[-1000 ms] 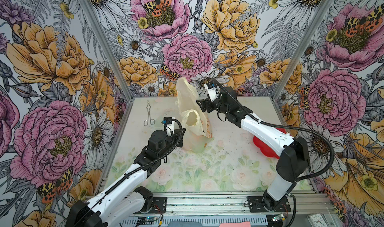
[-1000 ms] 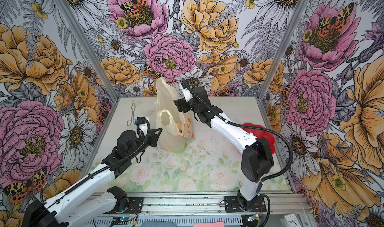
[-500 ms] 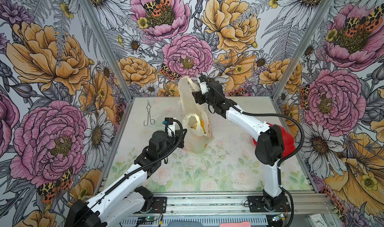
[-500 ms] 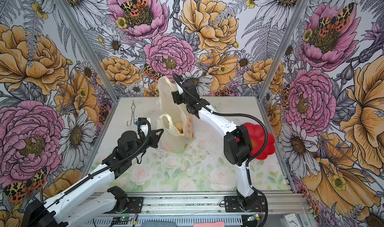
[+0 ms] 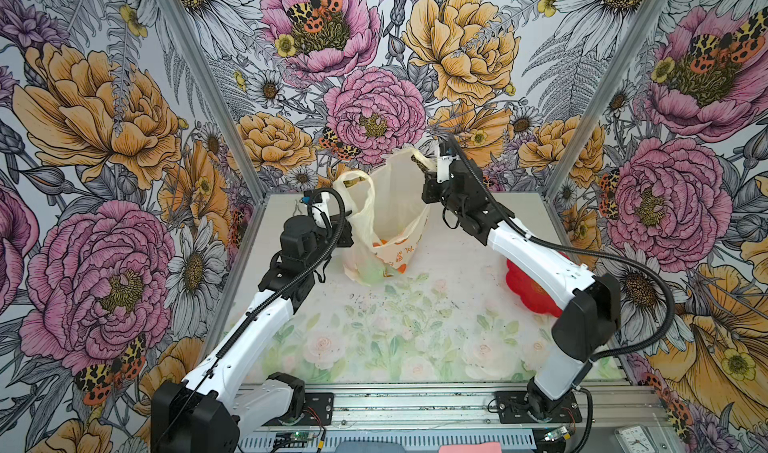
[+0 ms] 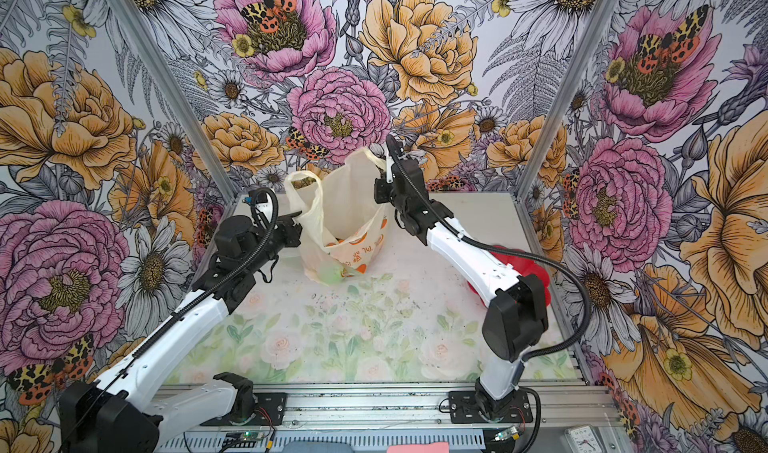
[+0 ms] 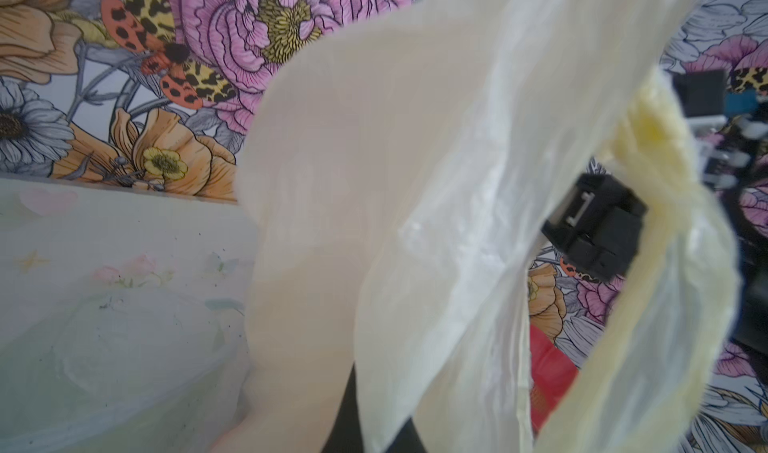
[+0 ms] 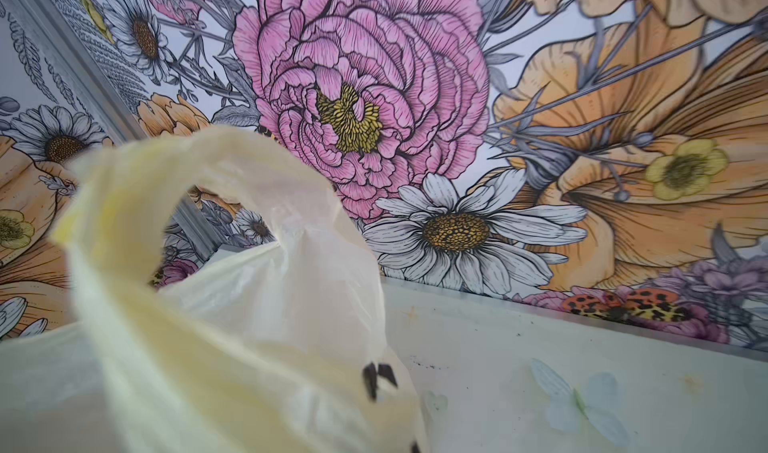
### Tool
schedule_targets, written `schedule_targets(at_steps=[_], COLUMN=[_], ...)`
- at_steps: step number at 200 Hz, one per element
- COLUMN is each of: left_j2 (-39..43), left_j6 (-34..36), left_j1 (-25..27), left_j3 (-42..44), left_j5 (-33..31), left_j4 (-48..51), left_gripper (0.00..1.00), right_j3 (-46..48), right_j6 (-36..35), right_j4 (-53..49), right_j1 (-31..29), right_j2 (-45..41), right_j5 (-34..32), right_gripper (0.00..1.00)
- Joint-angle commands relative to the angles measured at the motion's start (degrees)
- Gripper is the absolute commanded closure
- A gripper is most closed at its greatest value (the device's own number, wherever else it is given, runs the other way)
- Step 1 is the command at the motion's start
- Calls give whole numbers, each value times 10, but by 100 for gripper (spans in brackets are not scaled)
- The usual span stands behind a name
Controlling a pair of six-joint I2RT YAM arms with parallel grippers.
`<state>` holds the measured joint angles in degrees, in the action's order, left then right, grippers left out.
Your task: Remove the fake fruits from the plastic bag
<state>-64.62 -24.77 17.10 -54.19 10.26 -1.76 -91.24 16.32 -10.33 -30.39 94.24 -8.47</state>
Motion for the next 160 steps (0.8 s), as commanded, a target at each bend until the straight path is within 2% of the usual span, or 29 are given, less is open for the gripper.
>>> schedule_targets(at_steps=[1, 28, 51, 66, 80, 89, 108, 124, 142, 160], left_j2=[-18, -23, -24, -26, -22, -5, 75, 161, 234, 253], left_j6=[-16, -20, -38, -50, -67, -77, -84, -106, -138, -162], left_j1=[-10, -11, -18, -20, -19, -10, 52, 112, 185, 257], left_j3=[-48, -11, 58, 83, 85, 83, 72, 66, 51, 36], left_j5=[53, 44, 19, -5, -32, -66, -226, -346, -415, -412], left_j4=[-36, -51, -55, -22, 46, 97, 231, 317, 404, 418], left_gripper=[100, 100, 100, 84, 60, 50, 27, 21, 20, 21], right_j3=[71, 201, 330, 399, 439, 454, 478, 480, 475, 473], right_j6=[54, 121, 183, 225, 256, 275, 289, 287, 278, 272], right_j4=[21, 27, 90, 140, 158, 159, 169, 171, 173, 173], right_j1=[-1, -34, -89, -121, -147, -166, -194, -202, -210, -217], right_j2=[-99, -174, -218, -233, -234, -233, -239, -247, -257, -267], right_j5=[-35, -53, -81, -81, -96, -106, -131, -133, -136, -139], right_gripper=[100, 100, 100, 100, 100, 100, 100, 100, 100, 100])
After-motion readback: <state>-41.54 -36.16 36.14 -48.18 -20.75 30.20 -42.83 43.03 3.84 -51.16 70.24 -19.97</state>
